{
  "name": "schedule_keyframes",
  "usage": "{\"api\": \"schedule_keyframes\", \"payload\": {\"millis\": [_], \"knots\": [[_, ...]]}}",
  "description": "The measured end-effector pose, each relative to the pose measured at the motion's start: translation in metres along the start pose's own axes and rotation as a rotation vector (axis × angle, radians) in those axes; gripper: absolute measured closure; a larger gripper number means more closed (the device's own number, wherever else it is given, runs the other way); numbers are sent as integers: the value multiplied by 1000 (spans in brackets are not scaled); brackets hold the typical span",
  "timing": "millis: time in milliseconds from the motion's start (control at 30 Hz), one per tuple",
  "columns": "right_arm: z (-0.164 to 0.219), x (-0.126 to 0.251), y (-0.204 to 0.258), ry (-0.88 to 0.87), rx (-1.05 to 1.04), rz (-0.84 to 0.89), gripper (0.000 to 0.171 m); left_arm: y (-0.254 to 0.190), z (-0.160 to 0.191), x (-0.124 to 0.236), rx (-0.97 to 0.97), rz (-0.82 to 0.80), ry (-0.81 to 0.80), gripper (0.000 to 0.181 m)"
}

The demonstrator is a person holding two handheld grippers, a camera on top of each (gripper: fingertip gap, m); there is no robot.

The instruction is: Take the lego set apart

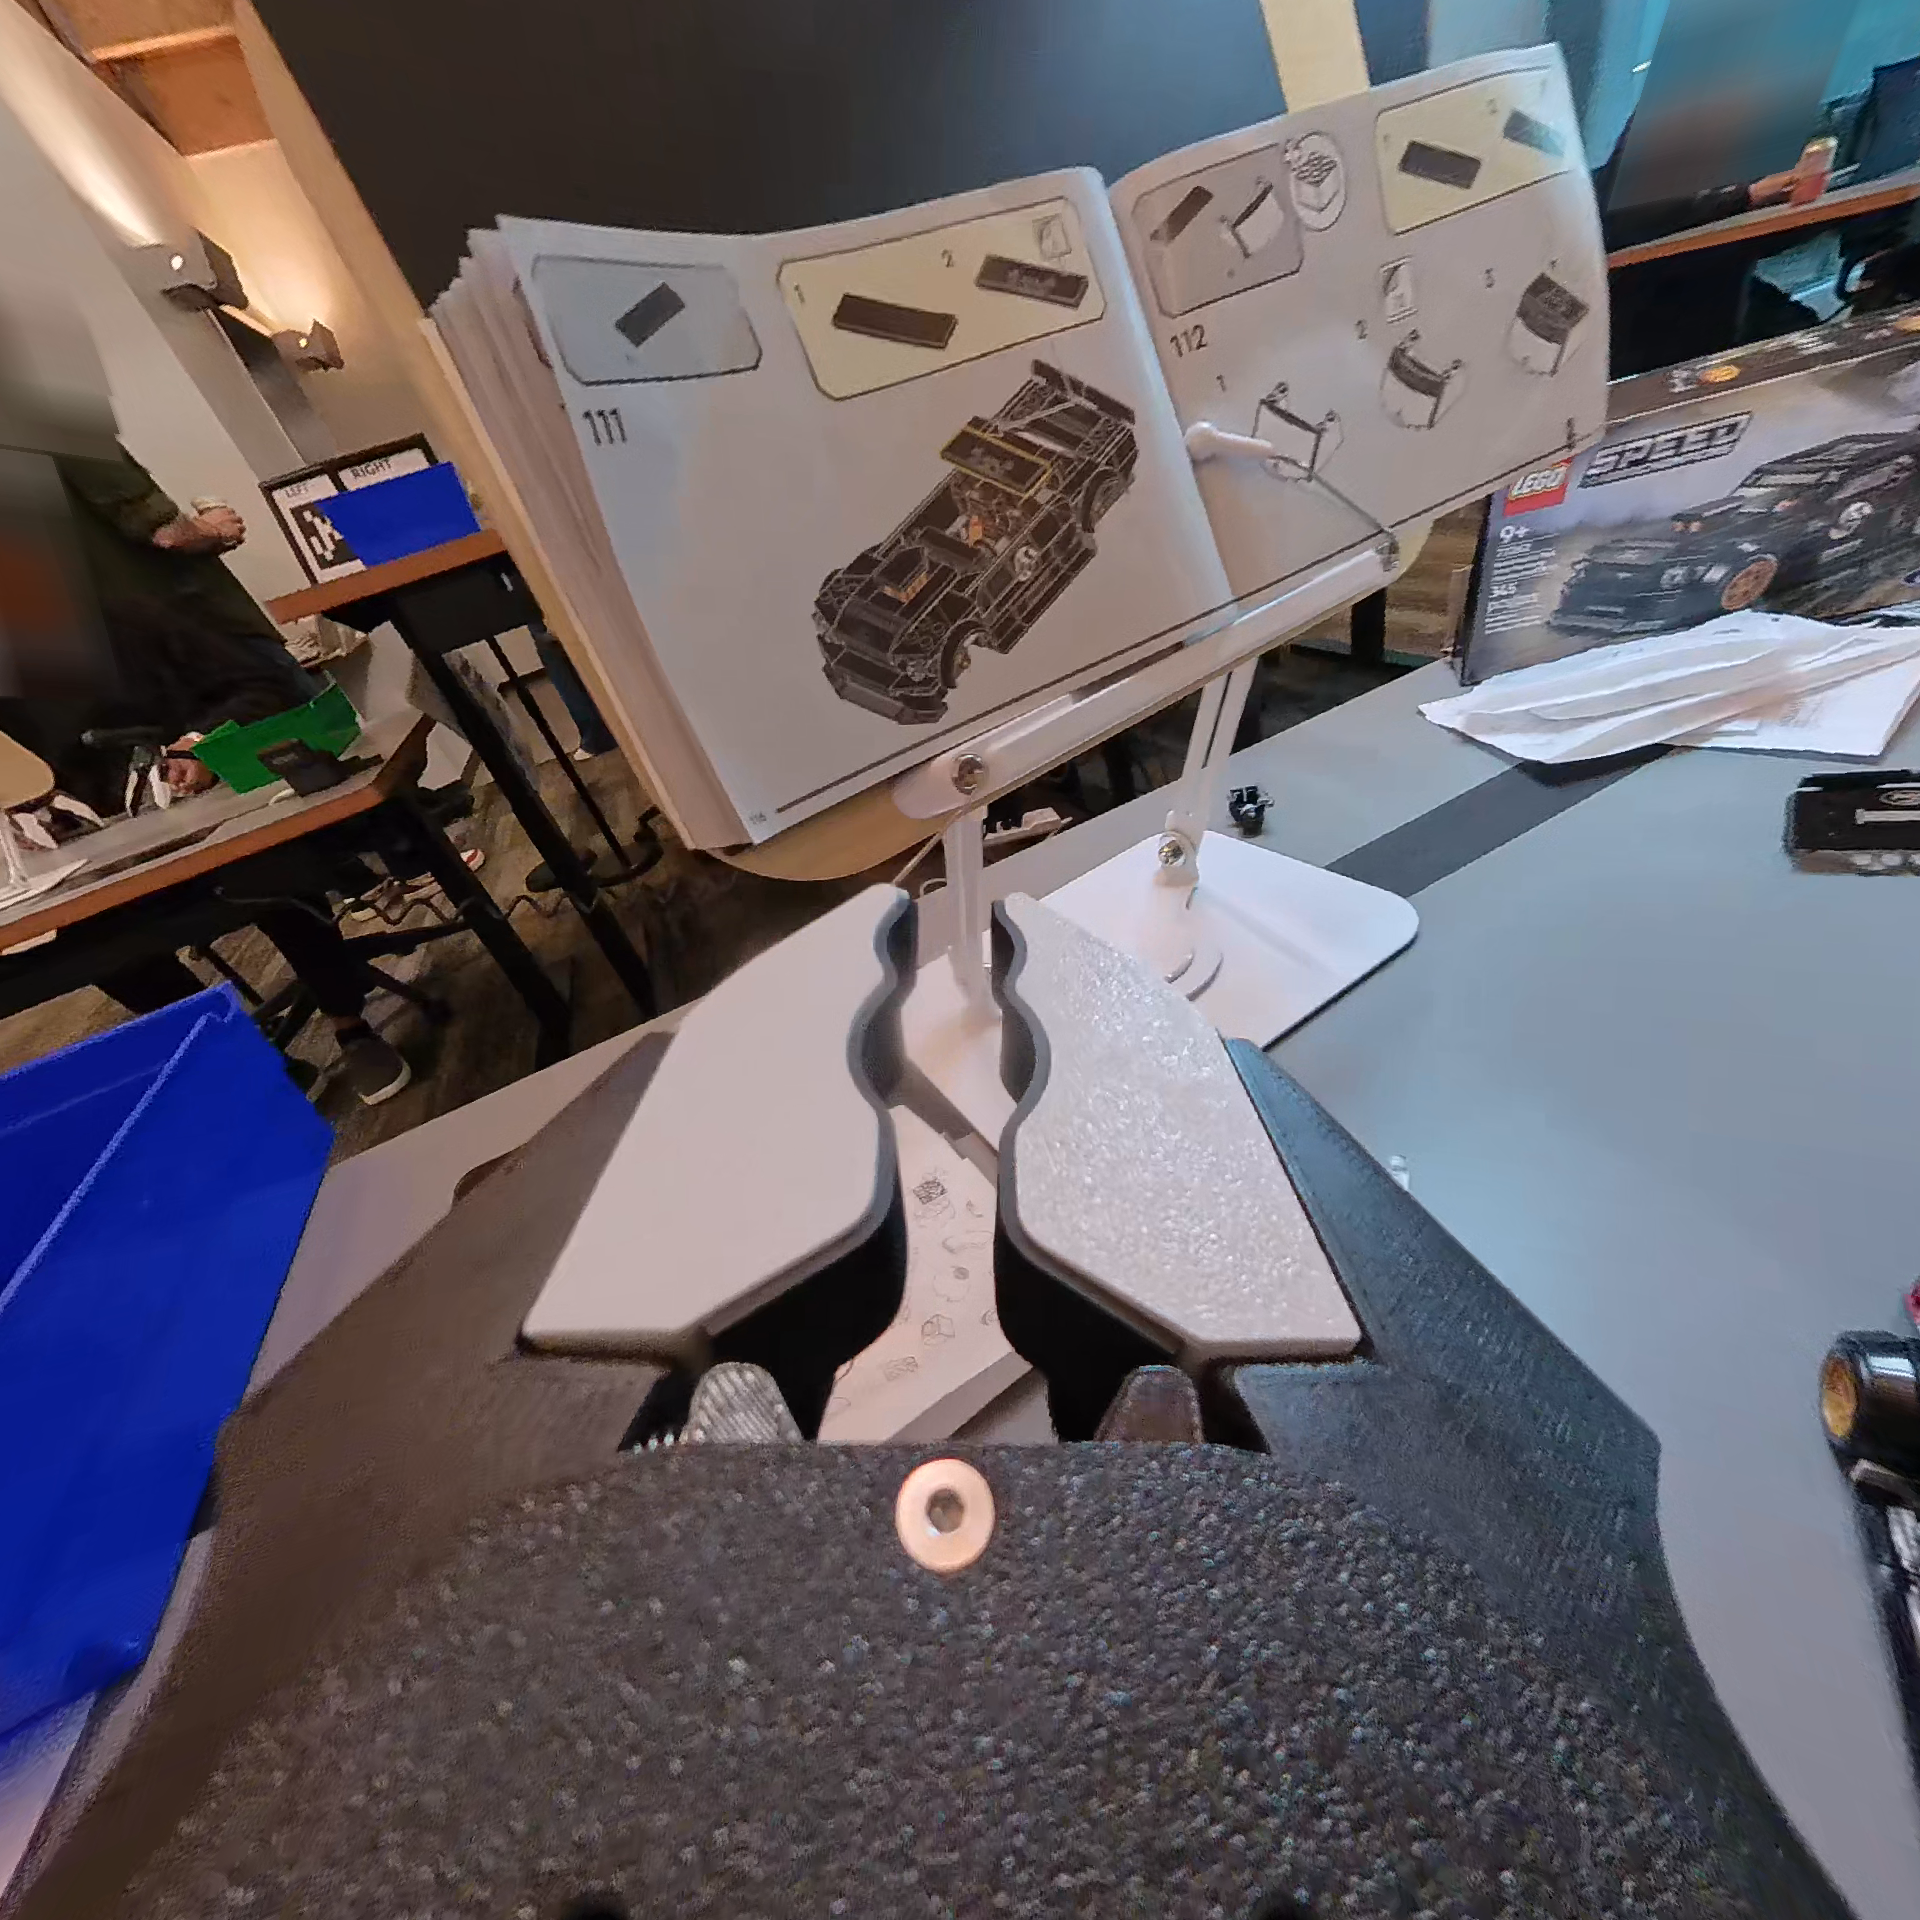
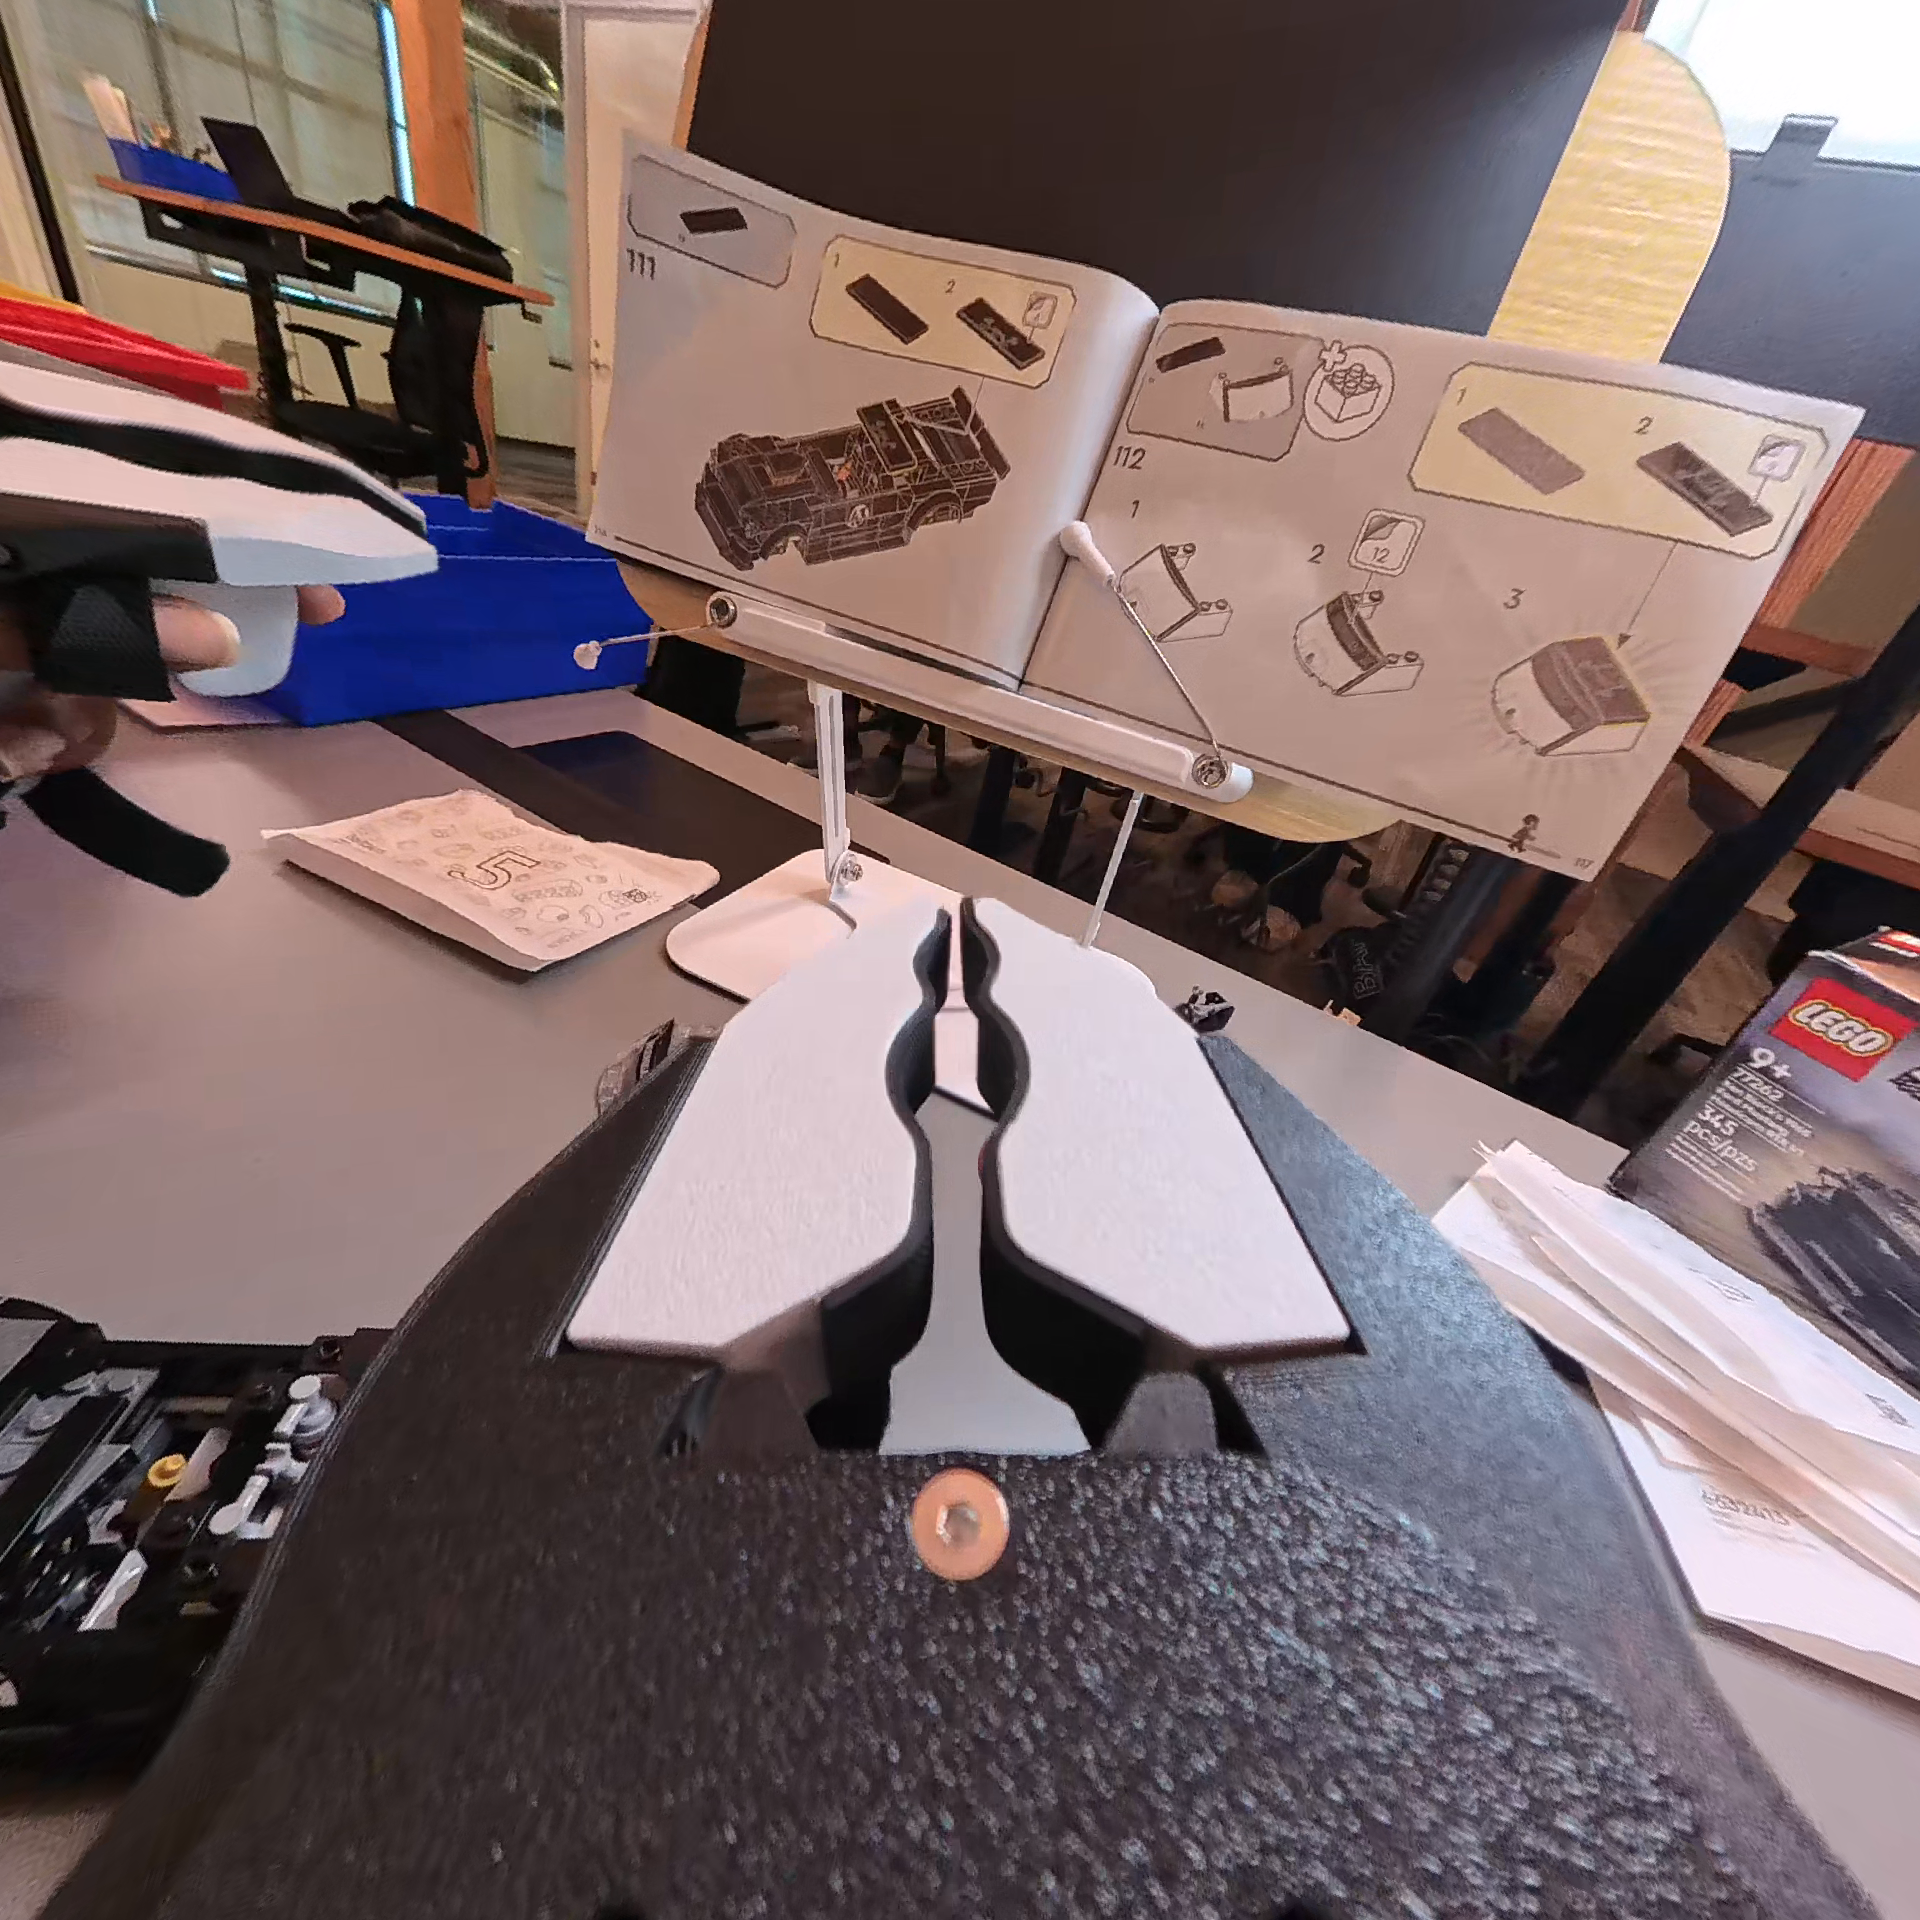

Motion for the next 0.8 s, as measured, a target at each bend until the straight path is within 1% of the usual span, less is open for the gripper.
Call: {"api": "schedule_keyframes", "payload": {"millis": [100,167,200,233,333,433,500,600,800], "knots": [[4,-7,2,27,0,-14,165,9,1,-3,16,-17,11,163],[1,-19,0,44,22,-22,158,11,2,-6,18,-17,28,161],[-3,-28,-3,44,42,-13,157,11,2,-9,24,-11,37,160],[-7,-38,-7,52,65,-9,156,10,3,-12,46,4,48,159],[-20,-80,-20,96,131,6,149,1,9,-22,201,89,75,159],[-28,-122,-35,144,217,35,143,-5,17,-26,238,105,93,159],[-28,-143,-45,175,254,62,143,-7,20,-27,220,102,100,159],[-26,-161,-54,202,302,81,144,-2,21,-29,210,91,106,158],[-30,-165,-52,205,378,134,156,6,31,-41,306,108,137,157]]}}
Point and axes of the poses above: each gripper's, where its closed fingertips meet, x back along the fingers, z out of its underside, y = z × x across the jaws, the point moved 3 cm from there along x, back along the fingers, and after that the axes turned 4 degrees about -x, right-handed, at the moved point
